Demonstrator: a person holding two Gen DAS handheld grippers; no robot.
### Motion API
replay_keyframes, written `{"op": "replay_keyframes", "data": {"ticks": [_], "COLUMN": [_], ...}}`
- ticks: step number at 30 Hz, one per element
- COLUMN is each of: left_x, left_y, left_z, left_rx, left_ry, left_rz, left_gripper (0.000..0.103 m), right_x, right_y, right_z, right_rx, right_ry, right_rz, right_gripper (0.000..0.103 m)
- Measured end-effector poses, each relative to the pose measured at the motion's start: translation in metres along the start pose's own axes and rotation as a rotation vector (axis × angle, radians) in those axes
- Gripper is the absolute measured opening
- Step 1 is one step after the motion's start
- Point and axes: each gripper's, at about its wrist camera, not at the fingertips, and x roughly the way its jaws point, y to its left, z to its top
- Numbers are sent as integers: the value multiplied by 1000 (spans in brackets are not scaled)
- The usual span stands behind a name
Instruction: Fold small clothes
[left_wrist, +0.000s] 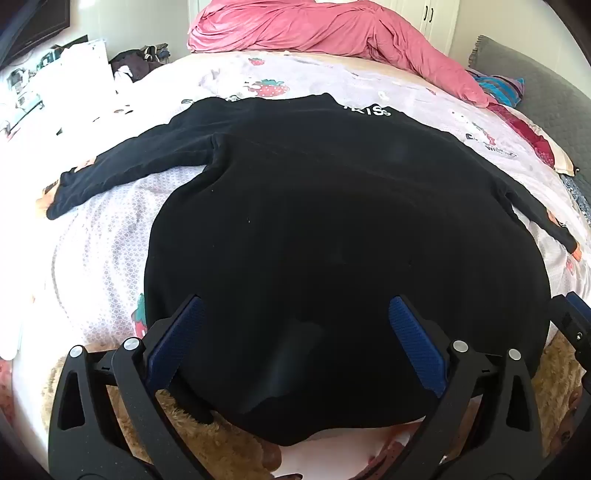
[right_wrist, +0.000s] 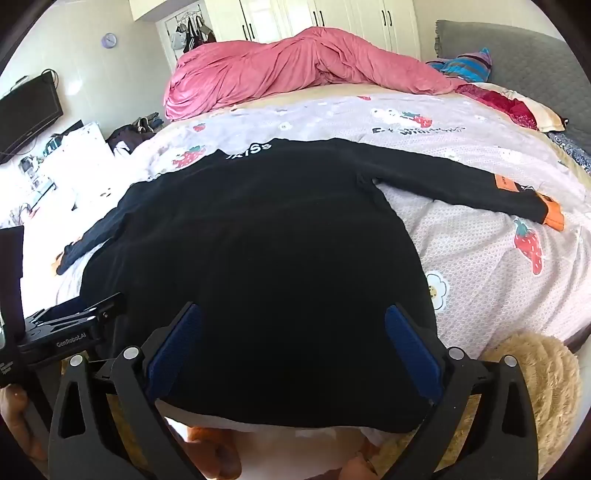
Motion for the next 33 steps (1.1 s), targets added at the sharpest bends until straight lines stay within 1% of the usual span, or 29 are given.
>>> {"op": "replay_keyframes", "data": {"ticks": [3, 5, 8, 11, 16, 33], "left_x": [0, 0, -3, -5, -7, -6], "left_y": [1, 0, 0, 2, -3, -2], "left_z": [0, 3, 2, 2, -2, 1], "left_rx": [-3, -1, 2, 6, 7, 11], "left_ry": [9, 12, 5, 0, -8, -15], "left_rz": [-7, -13, -16, -17, -10, -16], "left_gripper": [94, 94, 94, 94, 94, 94], "right_x": [0, -3, -9, -8, -8, -7], "right_y": [2, -2, 1, 6, 8, 10], "right_z": [1, 1, 6, 1, -1, -2], "right_rx": [-20, -14, -17, -49, -54, -68], "right_ry": [2, -18, -16, -32, -32, -21], "right_rz": [-15, 7, 0, -33, -42, -43], "right_gripper": [99, 99, 99, 99, 99, 99]}}
